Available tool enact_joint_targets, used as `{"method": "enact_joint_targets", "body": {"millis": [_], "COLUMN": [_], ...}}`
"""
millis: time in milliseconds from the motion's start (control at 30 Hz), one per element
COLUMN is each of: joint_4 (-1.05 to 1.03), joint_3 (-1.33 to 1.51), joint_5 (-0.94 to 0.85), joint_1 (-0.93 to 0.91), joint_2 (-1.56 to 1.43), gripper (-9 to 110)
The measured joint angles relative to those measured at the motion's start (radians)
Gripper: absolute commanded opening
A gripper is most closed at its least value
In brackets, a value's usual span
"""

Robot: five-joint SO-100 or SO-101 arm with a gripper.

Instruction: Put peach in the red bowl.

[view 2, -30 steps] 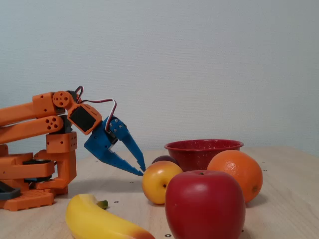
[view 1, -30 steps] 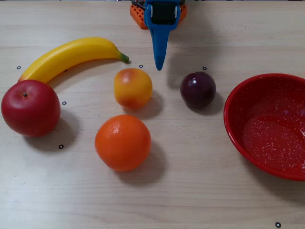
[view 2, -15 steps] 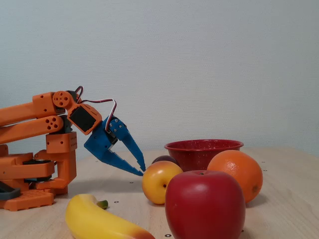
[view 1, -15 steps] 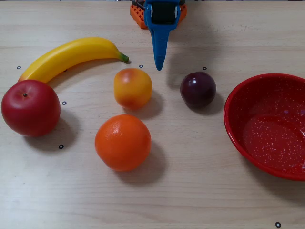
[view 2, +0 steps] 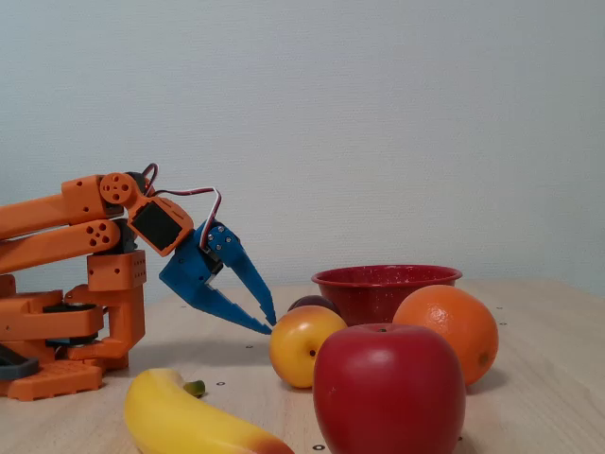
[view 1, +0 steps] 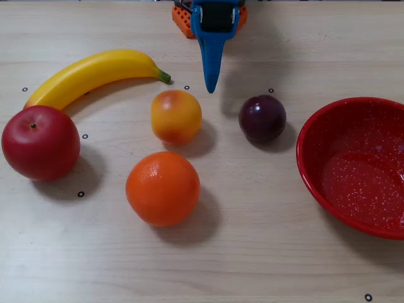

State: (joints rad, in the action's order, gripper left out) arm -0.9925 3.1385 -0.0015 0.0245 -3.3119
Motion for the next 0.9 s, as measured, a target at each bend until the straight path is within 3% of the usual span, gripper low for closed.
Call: {"method": "enact_joint_targets", "body": {"millis": [900], "joint_4": [0.02], "joint_3": [0.0], "joint_5": [-0.074], "joint_1": [0.0], "joint_2": [0.002], "gripper": [0]}}
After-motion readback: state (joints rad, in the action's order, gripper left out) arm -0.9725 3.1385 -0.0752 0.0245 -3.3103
